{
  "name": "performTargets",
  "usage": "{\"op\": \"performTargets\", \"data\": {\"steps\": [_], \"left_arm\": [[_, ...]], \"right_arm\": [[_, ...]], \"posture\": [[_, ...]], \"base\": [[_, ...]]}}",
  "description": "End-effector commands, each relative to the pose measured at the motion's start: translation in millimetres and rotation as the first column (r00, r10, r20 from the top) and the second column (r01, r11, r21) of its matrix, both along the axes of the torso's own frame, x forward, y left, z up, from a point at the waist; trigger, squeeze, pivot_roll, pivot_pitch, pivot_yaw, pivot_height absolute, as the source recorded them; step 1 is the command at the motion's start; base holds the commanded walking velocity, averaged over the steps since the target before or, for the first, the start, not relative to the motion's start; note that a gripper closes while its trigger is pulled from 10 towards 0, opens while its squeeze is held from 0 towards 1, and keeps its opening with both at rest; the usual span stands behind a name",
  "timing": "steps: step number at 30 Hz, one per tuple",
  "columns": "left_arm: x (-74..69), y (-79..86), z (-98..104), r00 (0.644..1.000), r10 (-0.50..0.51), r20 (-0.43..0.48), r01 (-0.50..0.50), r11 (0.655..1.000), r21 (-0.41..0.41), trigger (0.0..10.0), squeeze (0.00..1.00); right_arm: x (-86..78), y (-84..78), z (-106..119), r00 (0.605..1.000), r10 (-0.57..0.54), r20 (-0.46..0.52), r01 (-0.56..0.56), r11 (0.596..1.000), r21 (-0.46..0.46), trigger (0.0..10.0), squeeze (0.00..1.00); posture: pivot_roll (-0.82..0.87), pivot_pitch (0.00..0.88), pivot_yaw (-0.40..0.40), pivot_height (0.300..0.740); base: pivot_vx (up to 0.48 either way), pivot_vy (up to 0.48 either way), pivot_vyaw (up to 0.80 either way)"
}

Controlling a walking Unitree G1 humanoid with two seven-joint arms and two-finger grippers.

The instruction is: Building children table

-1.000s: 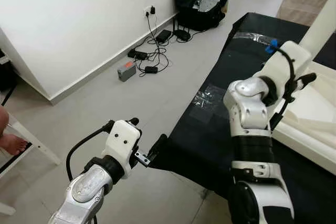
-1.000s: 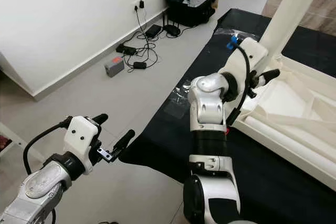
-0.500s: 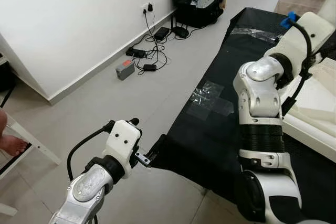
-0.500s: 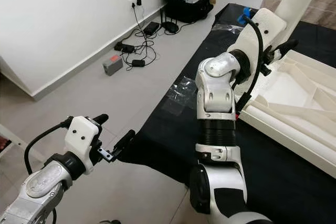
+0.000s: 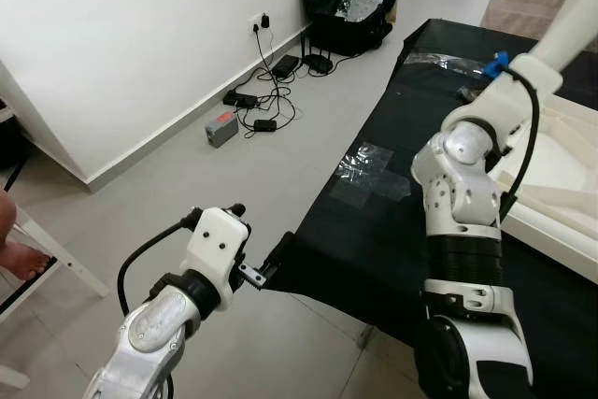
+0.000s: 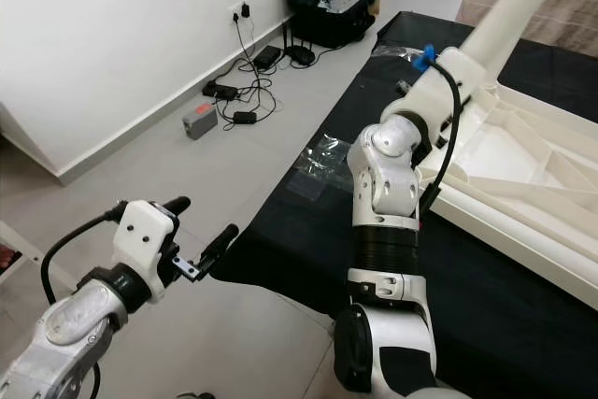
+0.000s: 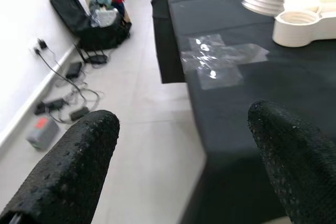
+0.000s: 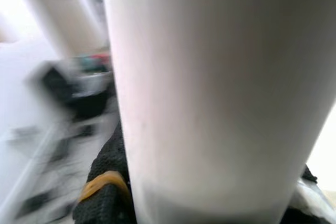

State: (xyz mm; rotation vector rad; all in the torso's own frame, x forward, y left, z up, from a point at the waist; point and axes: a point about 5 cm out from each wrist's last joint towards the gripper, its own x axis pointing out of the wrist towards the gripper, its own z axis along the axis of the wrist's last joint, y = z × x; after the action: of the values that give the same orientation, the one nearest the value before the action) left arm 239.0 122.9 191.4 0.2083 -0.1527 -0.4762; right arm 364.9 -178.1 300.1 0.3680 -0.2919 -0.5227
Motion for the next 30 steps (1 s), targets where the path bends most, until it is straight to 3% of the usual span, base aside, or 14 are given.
{"op": "performTargets", "data": {"steps": [1, 2, 4, 5, 10, 12, 19, 21, 22, 23, 24, 25, 28, 30], "left_arm": [[5.0, 10.4, -2.9, 0.999, 0.034, -0.017, -0.033, 0.999, 0.028, 10.0, 0.0], [5.0, 10.4, -2.9, 0.999, 0.034, -0.017, -0.033, 0.999, 0.028, 10.0, 0.0], [12.5, 19.5, 1.9, 0.999, 0.044, -0.005, -0.043, 0.997, 0.057, 10.0, 0.0], [15.7, 23.5, 3.0, 0.999, 0.05, -0.007, -0.049, 0.996, 0.073, 10.0, 0.0], [26.9, 33.9, 4.3, 0.998, 0.047, -0.05, -0.043, 0.996, 0.076, 10.0, 0.0], [26.9, 33.9, 4.3, 0.998, 0.047, -0.05, -0.043, 0.996, 0.076, 10.0, 0.0], [41.7, 28.5, 4.4, 0.992, -0.071, -0.108, 0.077, 0.995, 0.058, 10.0, 0.0], [43.0, 17.2, 2.4, 0.97, -0.194, -0.148, 0.198, 0.98, 0.019, 10.0, 0.0], [43.0, 17.2, 2.4, 0.97, -0.194, -0.148, 0.198, 0.98, 0.019, 10.0, 0.0], [44.2, 12.3, 1.0, 0.958, -0.235, -0.163, 0.24, 0.971, 0.012, 10.0, 0.0], [44.2, 12.3, 1.0, 0.958, -0.235, -0.163, 0.24, 0.971, 0.012, 10.0, 0.0], [44.6, 7.8, -0.3, 0.944, -0.278, -0.177, 0.284, 0.959, 0.006, 10.0, 0.0], [45.5, 5.0, -1.5, 0.936, -0.298, -0.188, 0.305, 0.952, 0.007, 10.0, 0.0], [46.7, 1.3, -2.7, 0.915, -0.344, -0.212, 0.351, 0.936, -0.002, 10.0, 0.0]], "right_arm": [[3.7, 13.5, 10.4, 0.98, 0.193, 0.048, -0.192, 0.981, -0.028, 10.0, 0.0], [3.7, 13.5, 10.4, 0.98, 0.193, 0.048, -0.192, 0.981, -0.028, 10.0, 0.0], [10.7, 29.4, 0.9, 0.904, 0.426, 0.002, -0.426, 0.904, -0.02, 10.0, 0.0], [11.1, 32.0, -2.3, 0.883, 0.47, -0.005, -0.47, 0.882, -0.02, 10.0, 0.0], [9.1, 39.4, -11.5, 0.816, 0.578, 0.0, -0.578, 0.816, -0.015, 10.0, 0.0], [9.1, 39.4, -11.5, 0.816, 0.578, 0.0, -0.578, 0.816, -0.015, 10.0, 0.0], [-0.2, 57.1, -13.8, 0.716, 0.696, 0.055, -0.697, 0.717, 0.0, 10.0, 0.0], [-7.5, 70.8, -13.9, 0.636, 0.769, 0.067, -0.769, 0.639, -0.026, 10.0, 0.0], [-7.5, 70.8, -13.9, 0.636, 0.769, 0.067, -0.769, 0.639, -0.026, 10.0, 0.0], [-11.5, 77.9, -15.0, 0.59, 0.805, 0.068, -0.805, 0.593, -0.031, 10.0, 0.0], [-11.5, 77.9, -15.0, 0.59, 0.805, 0.068, -0.805, 0.593, -0.031, 10.0, 0.0], [-15.5, 85.1, -16.6, 0.55, 0.833, 0.063, -0.833, 0.552, -0.04, 10.0, 0.0], [-19.3, 91.3, -18.3, 0.511, 0.858, 0.06, -0.857, 0.513, -0.043, 10.0, 0.0], [-28.3, 102.6, -22.4, 0.421, 0.906, 0.043, -0.904, 0.423, -0.068, 10.0, 0.0]], "posture": [[0.09, 0.148, -0.011, 0.74], [0.09, 0.148, -0.011, 0.74], [0.09, 0.14, -0.008, 0.74], [0.09, 0.14, -0.007, 0.74], [0.09, 0.129, -0.01, 0.74], [0.09, 0.129, -0.01, 0.74], [0.09, 0.123, -0.009, 0.74], [0.09, 0.127, -0.006, 0.74], [0.09, 0.127, -0.006, 0.74], [0.09, 0.126, -0.008, 0.74], [0.09, 0.126, -0.008, 0.74], [0.09, 0.128, -0.007, 0.74], [0.08, 0.128, -0.007, 0.74], [0.08, 0.132, -0.01, 0.74]], "base": [[0.0, 0.0, 0.0], [0.0, 0.0, 0.0], [0.0, 0.0, 0.0], [0.0, 0.0, 0.0], [0.0, 0.0, 0.0], [0.0, 0.0, 0.0], [0.0, 0.0, 0.0], [0.0, 0.0, 0.0], [0.0, 0.0, 0.0], [0.0, 0.0, 0.0], [0.0, 0.0, 0.0], [0.0, 0.0, 0.0], [0.0, 0.0, 0.0], [0.0, 0.0, 0.0]]}}
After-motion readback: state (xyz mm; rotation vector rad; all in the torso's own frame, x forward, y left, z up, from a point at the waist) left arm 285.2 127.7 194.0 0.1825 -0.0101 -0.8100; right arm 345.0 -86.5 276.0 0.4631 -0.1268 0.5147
